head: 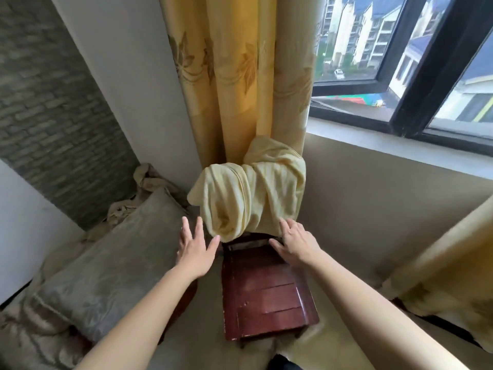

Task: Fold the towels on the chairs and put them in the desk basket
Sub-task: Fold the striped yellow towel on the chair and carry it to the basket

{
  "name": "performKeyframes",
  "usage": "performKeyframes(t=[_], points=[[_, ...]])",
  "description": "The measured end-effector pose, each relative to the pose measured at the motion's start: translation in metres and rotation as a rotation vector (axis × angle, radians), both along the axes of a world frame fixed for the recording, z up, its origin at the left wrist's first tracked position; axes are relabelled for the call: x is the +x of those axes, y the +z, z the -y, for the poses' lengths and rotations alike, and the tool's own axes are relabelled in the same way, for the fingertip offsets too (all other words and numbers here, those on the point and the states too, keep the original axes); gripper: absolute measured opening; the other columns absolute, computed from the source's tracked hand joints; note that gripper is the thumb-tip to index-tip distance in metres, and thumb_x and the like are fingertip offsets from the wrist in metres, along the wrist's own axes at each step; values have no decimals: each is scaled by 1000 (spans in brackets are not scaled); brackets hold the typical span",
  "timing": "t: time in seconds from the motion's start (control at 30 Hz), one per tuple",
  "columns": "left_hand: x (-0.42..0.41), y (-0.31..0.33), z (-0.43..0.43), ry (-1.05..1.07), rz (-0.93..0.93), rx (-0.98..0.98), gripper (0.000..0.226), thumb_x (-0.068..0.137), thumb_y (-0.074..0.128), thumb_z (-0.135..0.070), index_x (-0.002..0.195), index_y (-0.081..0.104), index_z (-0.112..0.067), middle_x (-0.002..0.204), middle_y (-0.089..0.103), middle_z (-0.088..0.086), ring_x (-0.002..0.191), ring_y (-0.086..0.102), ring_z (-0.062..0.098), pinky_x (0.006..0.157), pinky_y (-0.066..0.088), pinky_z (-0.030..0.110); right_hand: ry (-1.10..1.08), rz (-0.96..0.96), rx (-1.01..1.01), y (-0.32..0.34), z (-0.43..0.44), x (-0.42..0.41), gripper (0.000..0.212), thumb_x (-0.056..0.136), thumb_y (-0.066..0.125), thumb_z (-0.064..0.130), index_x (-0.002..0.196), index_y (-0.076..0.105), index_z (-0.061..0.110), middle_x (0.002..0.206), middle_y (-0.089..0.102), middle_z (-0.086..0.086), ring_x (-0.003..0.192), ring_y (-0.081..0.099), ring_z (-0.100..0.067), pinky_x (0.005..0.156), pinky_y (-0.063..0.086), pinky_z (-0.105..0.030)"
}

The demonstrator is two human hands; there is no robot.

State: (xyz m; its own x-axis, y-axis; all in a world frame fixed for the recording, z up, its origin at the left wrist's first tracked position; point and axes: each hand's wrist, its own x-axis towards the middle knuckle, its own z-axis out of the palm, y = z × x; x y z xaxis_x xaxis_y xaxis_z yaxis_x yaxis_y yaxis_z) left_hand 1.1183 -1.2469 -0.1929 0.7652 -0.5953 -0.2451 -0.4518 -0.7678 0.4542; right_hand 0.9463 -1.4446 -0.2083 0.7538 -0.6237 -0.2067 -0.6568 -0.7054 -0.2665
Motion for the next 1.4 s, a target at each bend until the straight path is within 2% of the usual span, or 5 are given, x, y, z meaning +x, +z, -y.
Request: performKeyframes(t=[0.4,0.63,1.0,1.23,1.4], points=[[115,-40,125,360,-261,87,82,100,51,-34,157,-7,-24,164,-11,8,152,-3,26,120,11,45,-15,142,632,-53,125,172,85,90,59,61,154,29,14,151,43,-10,138,44,-28,112,37,-39],[149,-44,145,462,-357,-10,69,102,48,-29,158,9,-23,163,18,6,147,22,28,116,25,44,-79,196,894,-69,108,204,33,94,54,32,110,62,4,104,64,-8,105,62,-29,89,49,-38],[188,-33,175,359,-482,-115,70,93,61,-46,142,36,-3,143,47,17,128,47,33,104,41,41,-1422,963,669,-2,150,112,34,99,35,23,73,55,12,78,56,-4,79,54,-28,60,39,-35],[206,-34,154,265,-578,-154,57,90,67,-38,126,46,1,120,54,9,104,54,26,80,43,35,-1152,657,688,-39,53,115,46,75,59,63,85,72,19,93,74,-6,92,67,-27,88,53,-44],[204,-33,136,323,-931,-172,67,86,74,-33,136,45,0,115,58,4,104,60,25,80,43,30,-826,474,720,-47,-3,130,22,93,63,46,97,70,24,100,73,5,95,66,-14,83,49,-30]])
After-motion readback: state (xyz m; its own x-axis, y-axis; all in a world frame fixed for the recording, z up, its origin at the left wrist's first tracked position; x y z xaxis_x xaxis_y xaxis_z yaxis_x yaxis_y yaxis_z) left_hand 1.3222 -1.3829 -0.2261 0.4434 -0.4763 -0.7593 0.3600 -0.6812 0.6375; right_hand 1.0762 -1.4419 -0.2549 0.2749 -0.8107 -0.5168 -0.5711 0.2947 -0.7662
